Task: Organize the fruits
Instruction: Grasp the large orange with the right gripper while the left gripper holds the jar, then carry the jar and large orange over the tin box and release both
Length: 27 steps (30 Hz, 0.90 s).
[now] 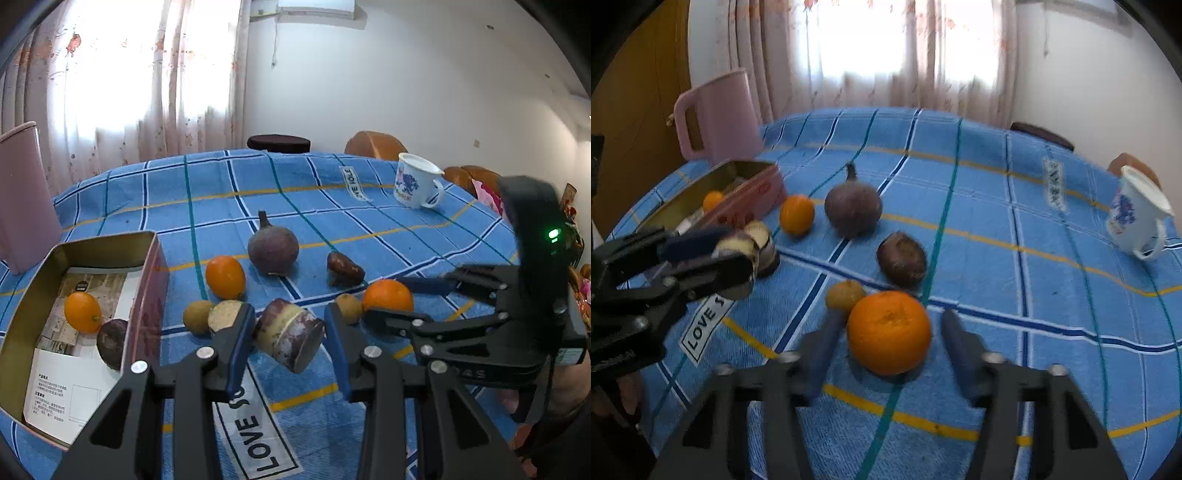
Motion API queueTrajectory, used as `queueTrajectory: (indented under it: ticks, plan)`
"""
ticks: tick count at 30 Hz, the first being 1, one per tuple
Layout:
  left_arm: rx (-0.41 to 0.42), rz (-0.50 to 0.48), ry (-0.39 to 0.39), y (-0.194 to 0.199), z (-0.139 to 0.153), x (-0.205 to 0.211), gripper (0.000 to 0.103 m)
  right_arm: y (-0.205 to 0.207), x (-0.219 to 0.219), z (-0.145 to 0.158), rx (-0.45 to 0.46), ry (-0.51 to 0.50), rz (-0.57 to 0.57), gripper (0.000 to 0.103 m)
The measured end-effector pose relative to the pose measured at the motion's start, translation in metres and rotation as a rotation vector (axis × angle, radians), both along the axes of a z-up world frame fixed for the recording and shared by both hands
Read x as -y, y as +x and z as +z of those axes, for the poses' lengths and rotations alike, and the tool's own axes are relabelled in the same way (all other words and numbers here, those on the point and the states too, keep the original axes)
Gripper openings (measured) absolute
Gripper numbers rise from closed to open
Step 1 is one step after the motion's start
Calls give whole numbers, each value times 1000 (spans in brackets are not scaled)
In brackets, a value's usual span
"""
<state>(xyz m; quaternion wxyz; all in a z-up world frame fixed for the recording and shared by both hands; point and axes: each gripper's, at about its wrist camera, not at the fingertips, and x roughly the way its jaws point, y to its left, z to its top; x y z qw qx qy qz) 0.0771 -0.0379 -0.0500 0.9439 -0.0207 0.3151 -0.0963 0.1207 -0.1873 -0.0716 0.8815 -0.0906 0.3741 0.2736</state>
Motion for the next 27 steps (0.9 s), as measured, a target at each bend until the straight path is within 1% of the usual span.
queueTrajectory:
  ticks: [3,9,15,27]
  plan:
    - [29,19,-8,-4,3,-3,41,-4,2,4,19,23,5,48]
    - [80,60,-7,-13,7,-7,41,-15,9,14,100,60,-3,48]
    - [102,77,14,-16,9,-5,41,-24,11,22,158,85,2,48]
    - [153,104,37,-25,14,-2,41,-36,16,30,237,116,1,48]
